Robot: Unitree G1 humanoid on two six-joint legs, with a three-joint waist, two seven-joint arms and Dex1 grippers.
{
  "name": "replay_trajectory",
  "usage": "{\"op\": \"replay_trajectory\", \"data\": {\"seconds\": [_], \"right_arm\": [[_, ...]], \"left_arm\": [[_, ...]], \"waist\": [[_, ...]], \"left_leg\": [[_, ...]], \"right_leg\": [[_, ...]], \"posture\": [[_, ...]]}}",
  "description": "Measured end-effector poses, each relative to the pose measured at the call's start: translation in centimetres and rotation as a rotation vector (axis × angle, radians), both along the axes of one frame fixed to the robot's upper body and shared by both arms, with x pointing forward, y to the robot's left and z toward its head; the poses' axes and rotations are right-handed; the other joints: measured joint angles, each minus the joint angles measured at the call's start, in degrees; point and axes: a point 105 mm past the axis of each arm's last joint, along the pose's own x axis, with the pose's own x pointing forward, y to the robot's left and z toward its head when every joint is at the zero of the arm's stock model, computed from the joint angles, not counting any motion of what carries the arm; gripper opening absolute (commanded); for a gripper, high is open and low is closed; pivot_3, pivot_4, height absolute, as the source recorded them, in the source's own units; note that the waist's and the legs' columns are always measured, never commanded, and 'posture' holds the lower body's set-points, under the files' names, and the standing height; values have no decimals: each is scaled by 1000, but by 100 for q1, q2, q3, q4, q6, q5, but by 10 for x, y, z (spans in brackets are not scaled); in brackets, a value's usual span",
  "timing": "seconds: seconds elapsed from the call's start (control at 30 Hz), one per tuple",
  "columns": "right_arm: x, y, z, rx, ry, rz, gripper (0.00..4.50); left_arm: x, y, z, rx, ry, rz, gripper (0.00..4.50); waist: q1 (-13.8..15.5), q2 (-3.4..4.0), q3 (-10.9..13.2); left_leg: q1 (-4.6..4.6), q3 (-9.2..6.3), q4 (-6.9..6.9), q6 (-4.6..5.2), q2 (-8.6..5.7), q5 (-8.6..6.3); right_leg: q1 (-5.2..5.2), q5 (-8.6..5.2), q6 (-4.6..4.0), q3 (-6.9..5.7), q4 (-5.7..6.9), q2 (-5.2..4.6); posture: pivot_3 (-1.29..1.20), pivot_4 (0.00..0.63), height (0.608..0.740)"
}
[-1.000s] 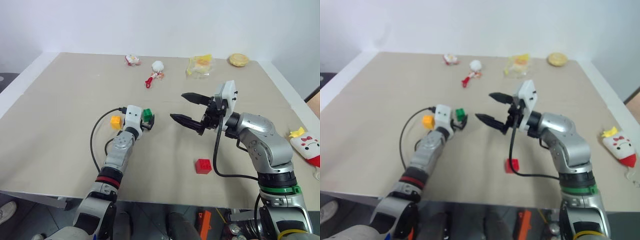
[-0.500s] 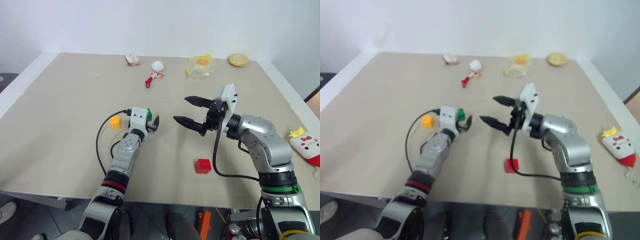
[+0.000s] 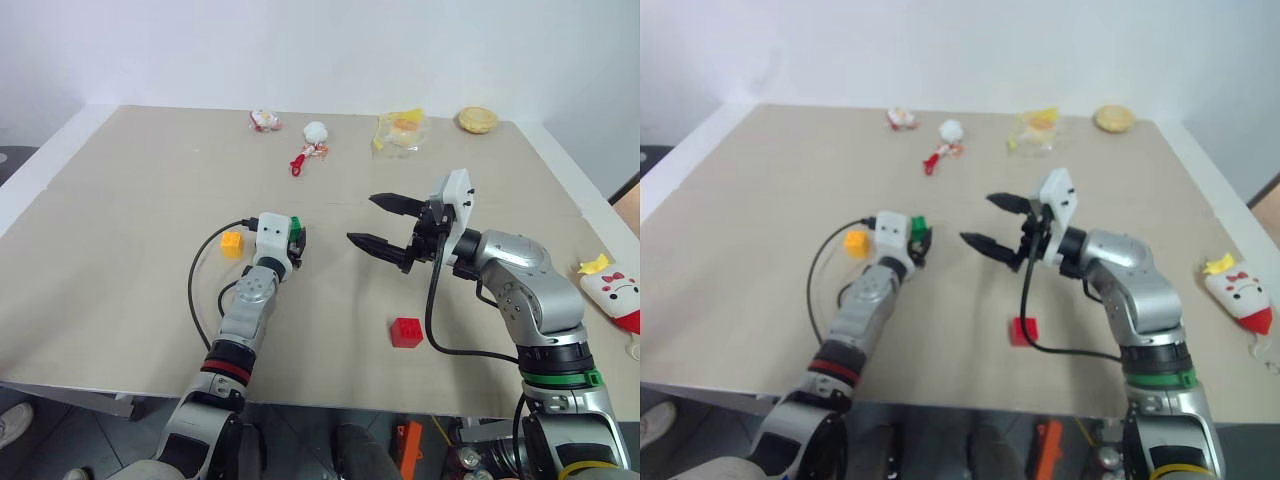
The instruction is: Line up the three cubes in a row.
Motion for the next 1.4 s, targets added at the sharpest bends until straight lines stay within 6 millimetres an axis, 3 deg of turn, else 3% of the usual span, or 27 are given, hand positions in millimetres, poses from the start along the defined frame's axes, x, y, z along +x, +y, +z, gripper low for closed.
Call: {"op": "replay_trajectory", "data": {"seconds": [0.13, 0.17, 0.23, 0.77, 0.8, 0.97, 1.23, 1.4], "right_arm": [[0, 0, 0, 0, 0, 0, 4500], [0, 0, 0, 0, 0, 0, 4500], [0, 0, 0, 0, 0, 0, 4500], [0, 0, 0, 1, 0, -1, 4500], [0, 0, 0, 2, 0, -2, 4500], [0, 0, 0, 2, 0, -3, 4500], [0, 0, 0, 2, 0, -3, 4500], [0, 0, 0, 3, 0, -2, 4500]], "left_arm": [[0, 0, 0, 0, 0, -1, 2589], [0, 0, 0, 0, 0, -1, 2092], [0, 0, 0, -1, 0, -1, 1875], [0, -1, 0, -2, -1, -7, 1875], [0, -1, 0, -3, 0, -7, 2906], [0, 0, 0, -8, 1, 6, 4477], [2, 6, 0, -10, 15, 117, 4477], [0, -1, -1, 15, 32, 164, 4477]], "waist": [[0, 0, 0], [0, 0, 0], [0, 0, 0], [0, 0, 0], [0, 0, 0], [0, 0, 0], [1, -1, 0], [1, -1, 0]], "left_leg": [[0, 0, 0, 0, 0, 0], [0, 0, 0, 0, 0, 0], [0, 0, 0, 0, 0, 0], [0, 0, 0, 0, 0, 0], [0, 0, 0, 0, 0, 0], [0, 0, 0, 0, 0, 0], [-1, 0, 0, 0, -1, 0], [0, -1, 0, 0, -1, 0]], "right_leg": [[0, 0, 0, 0, 0, 0], [0, 0, 0, 0, 0, 0], [0, 0, 0, 0, 0, 0], [0, 0, 0, 0, 0, 0], [0, 0, 0, 0, 0, 0], [0, 0, 0, 0, 0, 0], [1, 0, 1, 0, 0, -1], [0, 0, 1, 0, 0, 0]], "posture": [[0, 150, 740], [0, 150, 740], [0, 150, 740], [0, 150, 740], [0, 150, 740], [0, 150, 740], [0, 150, 740], [0, 150, 740]]}}
